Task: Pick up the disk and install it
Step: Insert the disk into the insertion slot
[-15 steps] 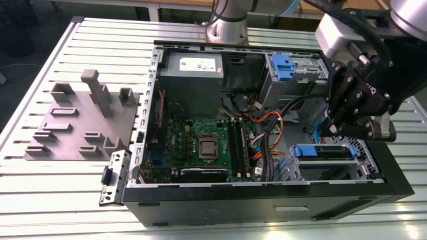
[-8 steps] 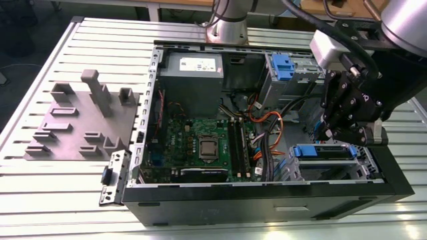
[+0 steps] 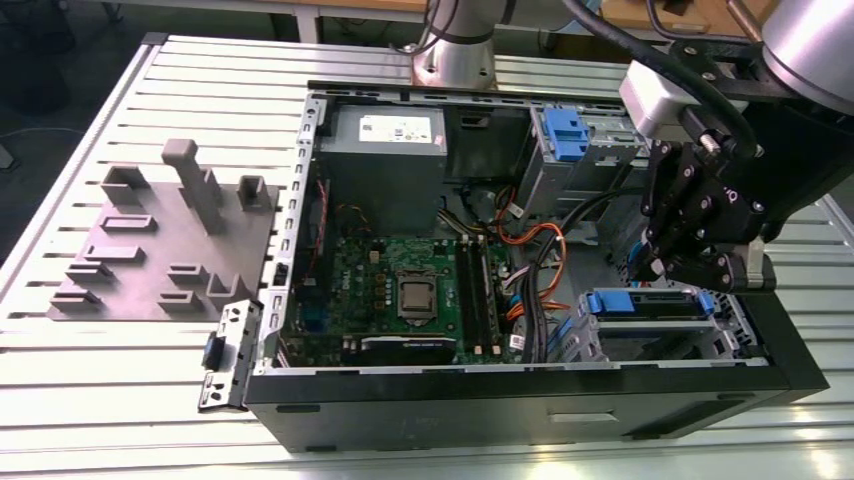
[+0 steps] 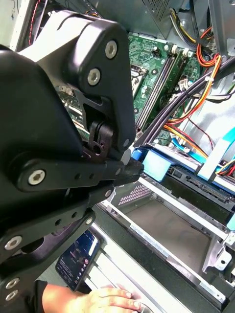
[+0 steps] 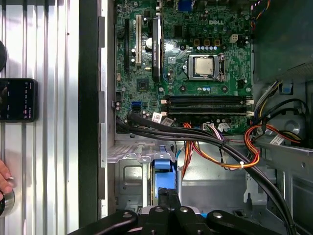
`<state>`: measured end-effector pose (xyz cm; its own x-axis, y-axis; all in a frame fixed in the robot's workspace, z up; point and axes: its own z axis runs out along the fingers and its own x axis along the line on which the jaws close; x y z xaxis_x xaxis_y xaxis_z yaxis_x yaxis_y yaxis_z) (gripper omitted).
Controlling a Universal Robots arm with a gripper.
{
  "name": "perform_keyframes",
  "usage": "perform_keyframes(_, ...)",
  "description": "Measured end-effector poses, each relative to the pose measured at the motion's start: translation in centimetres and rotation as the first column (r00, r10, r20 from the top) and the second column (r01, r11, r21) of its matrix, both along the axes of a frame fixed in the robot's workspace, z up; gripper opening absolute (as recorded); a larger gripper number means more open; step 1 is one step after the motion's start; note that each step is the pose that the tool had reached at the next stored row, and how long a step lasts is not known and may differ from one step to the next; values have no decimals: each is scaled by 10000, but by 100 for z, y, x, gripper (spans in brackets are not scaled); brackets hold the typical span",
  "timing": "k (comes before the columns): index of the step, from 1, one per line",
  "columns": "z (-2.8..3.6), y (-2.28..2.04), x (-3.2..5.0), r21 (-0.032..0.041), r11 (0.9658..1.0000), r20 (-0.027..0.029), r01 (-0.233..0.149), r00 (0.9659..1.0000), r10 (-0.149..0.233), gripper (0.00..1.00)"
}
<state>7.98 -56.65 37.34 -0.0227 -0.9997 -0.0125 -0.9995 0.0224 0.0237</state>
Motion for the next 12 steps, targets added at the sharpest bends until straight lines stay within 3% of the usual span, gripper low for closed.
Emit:
perform_keyframes(7, -6, 0, 0, 3, 10000, 0, 0, 10000, 0, 11)
perform_keyframes(12, -93, -4, 0, 2, 10000, 0, 1, 10000, -1, 11)
